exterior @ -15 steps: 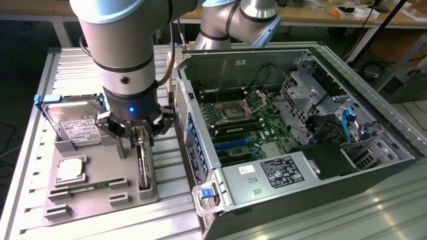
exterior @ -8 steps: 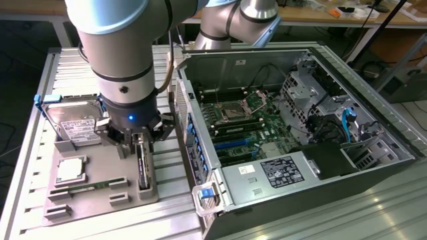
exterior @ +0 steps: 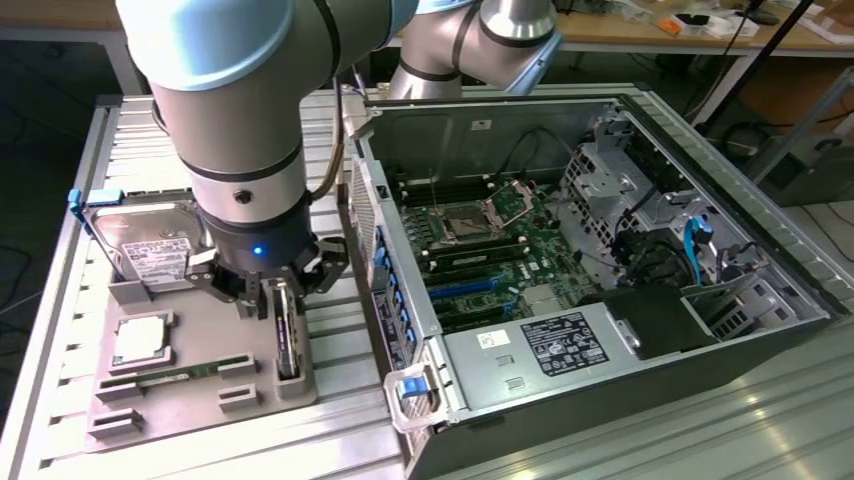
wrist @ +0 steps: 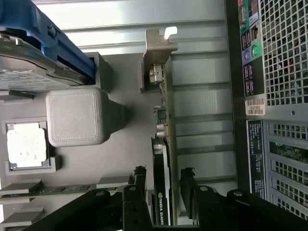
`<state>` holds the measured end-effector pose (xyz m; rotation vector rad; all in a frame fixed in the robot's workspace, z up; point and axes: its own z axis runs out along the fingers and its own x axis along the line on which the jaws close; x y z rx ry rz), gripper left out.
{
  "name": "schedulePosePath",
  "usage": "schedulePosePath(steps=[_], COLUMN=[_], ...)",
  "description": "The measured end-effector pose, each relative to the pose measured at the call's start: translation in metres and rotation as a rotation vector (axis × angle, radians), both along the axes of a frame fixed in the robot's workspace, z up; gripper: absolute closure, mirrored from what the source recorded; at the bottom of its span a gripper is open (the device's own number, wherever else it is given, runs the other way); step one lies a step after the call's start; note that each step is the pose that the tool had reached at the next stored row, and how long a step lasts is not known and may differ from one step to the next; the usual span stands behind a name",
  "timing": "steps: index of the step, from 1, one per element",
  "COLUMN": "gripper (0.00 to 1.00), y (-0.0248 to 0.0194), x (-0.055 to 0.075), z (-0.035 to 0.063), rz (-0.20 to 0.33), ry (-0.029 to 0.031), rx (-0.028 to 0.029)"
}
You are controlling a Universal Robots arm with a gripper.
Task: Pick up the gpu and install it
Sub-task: 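Pick up the gpu and move the gpu toward the slot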
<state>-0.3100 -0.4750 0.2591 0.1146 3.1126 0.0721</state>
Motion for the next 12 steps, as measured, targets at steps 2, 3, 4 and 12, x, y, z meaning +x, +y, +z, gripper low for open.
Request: schedulePosePath(steps=[2,3,4,12], gripper=[0.58,0.58,0.58,0.58], y=[-0.0002,-0.0003,-0.0003,-0.0003], x=[0.0000,0.0000,0.0000,0.0000], z=[-0.0004,-0.0005,-0.0005,-0.0020], rz=[0.000,0.000,0.000,0.000], ry=[0.0002,0.0003,0.0002,0.0001], rx=[-0.0002,-0.0003,-0.0003,-0.0001])
